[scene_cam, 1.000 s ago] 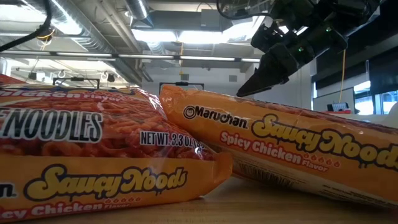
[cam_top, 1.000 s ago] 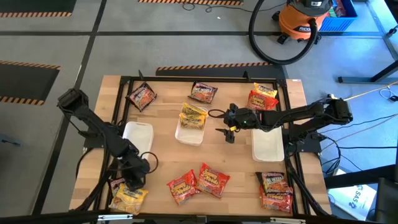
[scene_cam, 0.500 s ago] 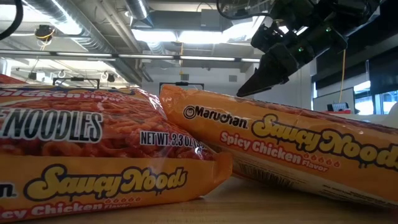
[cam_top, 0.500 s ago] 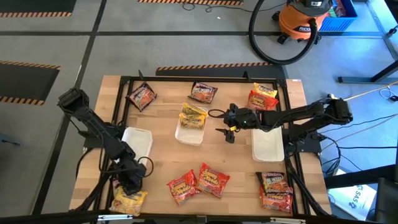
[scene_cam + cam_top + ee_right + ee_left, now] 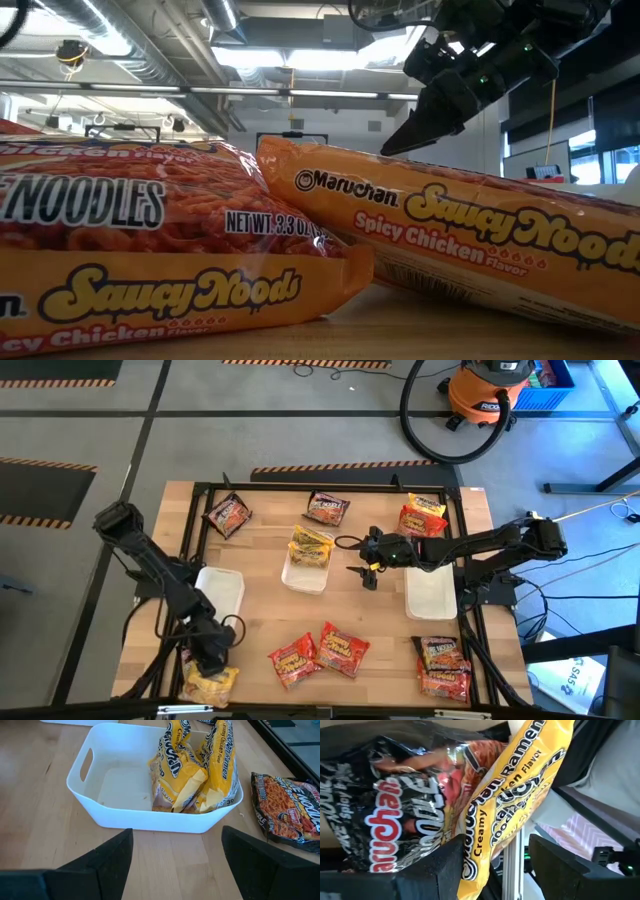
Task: Sort Maruchan noodles
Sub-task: Put the bottom yellow noodle pack into the center white bin
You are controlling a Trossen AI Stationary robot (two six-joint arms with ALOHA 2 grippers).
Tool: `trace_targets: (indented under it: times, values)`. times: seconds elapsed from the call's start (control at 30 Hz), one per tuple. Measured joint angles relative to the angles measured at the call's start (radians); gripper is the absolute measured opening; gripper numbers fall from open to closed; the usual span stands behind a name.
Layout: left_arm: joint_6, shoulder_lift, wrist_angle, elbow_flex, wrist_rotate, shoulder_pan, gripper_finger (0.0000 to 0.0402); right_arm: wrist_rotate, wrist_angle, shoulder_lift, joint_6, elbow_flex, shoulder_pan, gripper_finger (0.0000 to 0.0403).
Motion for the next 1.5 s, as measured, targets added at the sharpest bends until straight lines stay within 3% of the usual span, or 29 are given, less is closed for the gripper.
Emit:
trace_targets:
  times: [0.3, 0.47, 0.67, 0.8, 1.2, 1.5]
  values:
    - [0.0, 0.0, -0.015, 0.031, -0.191, -0.089, 0.0211, 0.0, 0.001, 0.0, 0.0, 0.0, 0.0, 0.028]
    - [-0.041, -0.012, -0.007, 0.031, -0.148, -0.082, 0.0211, 0.0, 0.001, 0.0, -0.001, 0.0, 0.0, 0.028]
    - [-0.128, -0.037, 0.134, 0.032, -0.147, -0.064, 0.0211, 0.0, 0.001, 0.0, -0.001, 0.0, 0.0, 0.028]
    - [-0.127, -0.037, 0.137, 0.032, -0.159, -0.049, 0.0211, 0.0, 0.002, 0.0, -0.001, 0.0, 0.0, 0.028]
    - [0.217, -0.037, 0.099, 0.032, -0.374, 0.085, 0.0211, 0.0, 0.001, 0.0, -0.005, 0.0, 0.0, 0.028]
    - [0.497, -0.002, 0.098, 0.032, -0.405, 0.218, 0.0211, 0.0, 0.001, 0.0, -0.005, 0.0, 0.0, 0.028]
